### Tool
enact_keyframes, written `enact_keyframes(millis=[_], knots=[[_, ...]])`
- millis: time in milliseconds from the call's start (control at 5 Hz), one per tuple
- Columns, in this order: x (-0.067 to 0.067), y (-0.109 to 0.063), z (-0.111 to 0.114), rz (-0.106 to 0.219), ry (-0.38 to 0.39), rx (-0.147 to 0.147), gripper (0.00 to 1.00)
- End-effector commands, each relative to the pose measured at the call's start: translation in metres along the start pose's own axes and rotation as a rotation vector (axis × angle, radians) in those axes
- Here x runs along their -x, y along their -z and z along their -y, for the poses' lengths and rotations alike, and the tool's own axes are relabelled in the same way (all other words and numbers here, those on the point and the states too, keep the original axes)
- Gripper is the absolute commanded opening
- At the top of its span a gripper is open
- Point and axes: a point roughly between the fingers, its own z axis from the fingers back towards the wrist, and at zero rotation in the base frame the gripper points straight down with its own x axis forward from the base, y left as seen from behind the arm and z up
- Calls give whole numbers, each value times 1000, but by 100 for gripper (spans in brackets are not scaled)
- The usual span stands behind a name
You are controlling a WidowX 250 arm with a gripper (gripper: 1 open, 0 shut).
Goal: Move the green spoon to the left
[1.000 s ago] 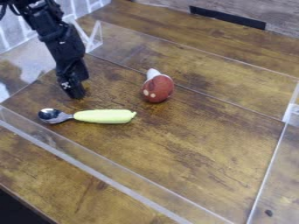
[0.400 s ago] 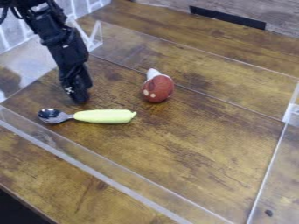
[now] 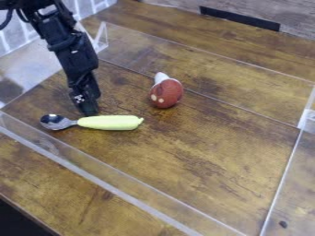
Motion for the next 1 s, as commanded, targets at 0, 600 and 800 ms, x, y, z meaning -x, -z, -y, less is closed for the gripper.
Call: enact_keyframes(millis=[0, 600, 800], knots=[[-16, -9, 10, 22, -16, -39, 100], [-49, -47, 4, 8, -52, -33, 100], [-65, -62, 14, -10, -24, -29, 100]])
